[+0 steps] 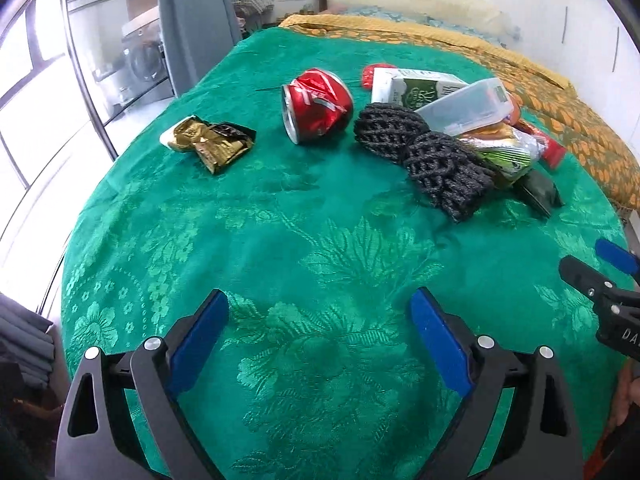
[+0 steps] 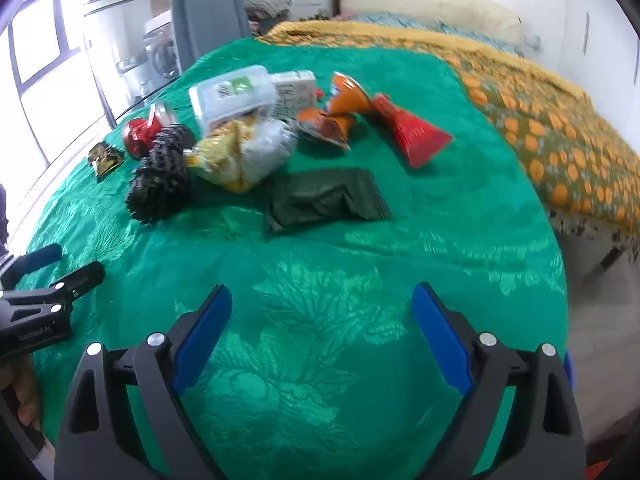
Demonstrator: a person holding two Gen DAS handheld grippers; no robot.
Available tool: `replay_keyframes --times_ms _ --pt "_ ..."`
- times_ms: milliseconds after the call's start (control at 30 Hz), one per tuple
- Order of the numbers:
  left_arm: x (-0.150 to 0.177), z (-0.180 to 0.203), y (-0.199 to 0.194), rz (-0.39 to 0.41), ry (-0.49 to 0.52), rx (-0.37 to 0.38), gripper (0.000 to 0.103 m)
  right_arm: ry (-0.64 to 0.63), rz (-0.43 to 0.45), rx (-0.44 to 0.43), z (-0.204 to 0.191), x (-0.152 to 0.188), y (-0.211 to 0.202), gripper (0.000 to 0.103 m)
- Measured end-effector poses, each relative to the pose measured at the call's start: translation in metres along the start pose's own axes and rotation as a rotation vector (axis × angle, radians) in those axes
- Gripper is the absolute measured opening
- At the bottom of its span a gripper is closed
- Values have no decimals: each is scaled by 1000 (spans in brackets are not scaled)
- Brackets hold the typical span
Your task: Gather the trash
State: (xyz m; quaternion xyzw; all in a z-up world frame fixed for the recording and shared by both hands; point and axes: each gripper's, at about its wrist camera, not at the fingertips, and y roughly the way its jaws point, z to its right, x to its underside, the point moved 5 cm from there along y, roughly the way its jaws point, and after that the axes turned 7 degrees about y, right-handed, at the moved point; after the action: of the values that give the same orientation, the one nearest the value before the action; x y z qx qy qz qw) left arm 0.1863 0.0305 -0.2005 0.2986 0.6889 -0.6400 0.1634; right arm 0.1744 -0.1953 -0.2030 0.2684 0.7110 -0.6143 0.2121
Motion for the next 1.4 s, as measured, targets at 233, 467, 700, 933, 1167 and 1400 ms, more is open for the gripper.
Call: replay_keyframes --times_ms 233,467,700,933,1167,1400 --pt "2 -3 -3 0 -5 -39 94 -28 -20 61 -5 2 5 89" --pt "-2 -33 -11 24 -146 11 95 -28 -22 71 -4 2 6 89" --pt "-88 -94 14 88 -275 -99 94 -19 -28 61 -3 2 6 89" --pt "-108 -122 83 -78 -353 -243 94 -16 -29 57 -2 0 7 89" --pt "-95 -123 83 -64 -290 -203 45 -10 -28 47 -1 -1 7 89" --pt "-66 -97 22 19 -121 18 25 3 -24 38 1 -2 6 89"
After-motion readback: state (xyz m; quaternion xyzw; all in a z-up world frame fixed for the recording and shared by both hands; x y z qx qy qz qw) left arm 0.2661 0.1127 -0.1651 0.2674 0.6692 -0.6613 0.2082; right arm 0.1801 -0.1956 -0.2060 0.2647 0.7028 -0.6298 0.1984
